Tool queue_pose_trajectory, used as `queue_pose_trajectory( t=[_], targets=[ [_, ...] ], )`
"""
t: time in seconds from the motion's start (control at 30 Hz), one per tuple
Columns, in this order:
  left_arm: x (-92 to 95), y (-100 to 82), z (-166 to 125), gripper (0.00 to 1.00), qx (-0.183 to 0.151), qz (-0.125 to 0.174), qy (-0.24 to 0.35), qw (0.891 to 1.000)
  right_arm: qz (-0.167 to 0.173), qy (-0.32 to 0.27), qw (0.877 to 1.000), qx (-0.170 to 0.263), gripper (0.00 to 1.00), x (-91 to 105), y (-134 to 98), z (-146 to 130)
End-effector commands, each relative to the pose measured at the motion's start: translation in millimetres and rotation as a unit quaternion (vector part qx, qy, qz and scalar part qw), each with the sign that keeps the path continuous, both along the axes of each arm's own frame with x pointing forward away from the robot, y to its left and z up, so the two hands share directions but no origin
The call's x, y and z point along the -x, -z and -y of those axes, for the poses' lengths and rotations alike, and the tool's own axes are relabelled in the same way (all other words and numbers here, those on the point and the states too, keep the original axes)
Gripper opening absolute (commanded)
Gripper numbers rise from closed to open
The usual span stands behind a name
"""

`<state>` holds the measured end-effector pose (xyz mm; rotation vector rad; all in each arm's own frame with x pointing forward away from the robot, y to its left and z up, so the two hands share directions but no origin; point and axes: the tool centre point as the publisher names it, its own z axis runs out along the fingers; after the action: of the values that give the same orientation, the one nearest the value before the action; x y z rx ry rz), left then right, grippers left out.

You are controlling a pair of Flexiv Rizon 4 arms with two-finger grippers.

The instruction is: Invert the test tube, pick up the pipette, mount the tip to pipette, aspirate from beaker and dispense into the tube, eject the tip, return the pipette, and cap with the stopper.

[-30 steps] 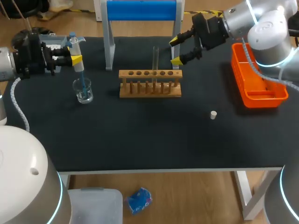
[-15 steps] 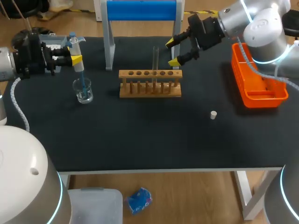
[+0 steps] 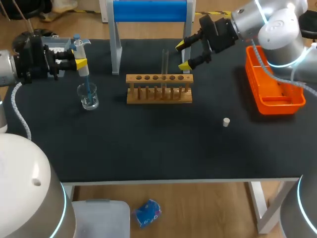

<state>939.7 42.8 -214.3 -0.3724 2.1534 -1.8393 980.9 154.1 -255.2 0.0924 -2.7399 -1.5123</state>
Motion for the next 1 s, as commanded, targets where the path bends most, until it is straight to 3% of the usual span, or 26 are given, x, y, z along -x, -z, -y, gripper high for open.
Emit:
queue_pose_trajectory(
  t=[0.03,0.53,0.67,1.0],
  targets=[
    [1.5,-1.2,0,0.0,0.0,0.002,0.0,1.0,-0.001,-0.002,1.0,0.0,1.0,-1.3,0,0],
    [7.1,-25.1,1,0.0,-0.01,0.011,0.002,1.0,-0.001,-0.002,1.0,0.0,1.0,-1.3,0,0],
    [6.5,-30.6,1,0.0,0.003,0.015,0.005,1.0,-0.001,-0.002,1.0,0.0,1.0,-1.3,0,0],
    [7.4,-30.6,2,0.0,-0.002,0.017,0.005,1.0,-0.001,-0.002,1.0,0.0,1.0,-1.3,0,0]
  ],
)
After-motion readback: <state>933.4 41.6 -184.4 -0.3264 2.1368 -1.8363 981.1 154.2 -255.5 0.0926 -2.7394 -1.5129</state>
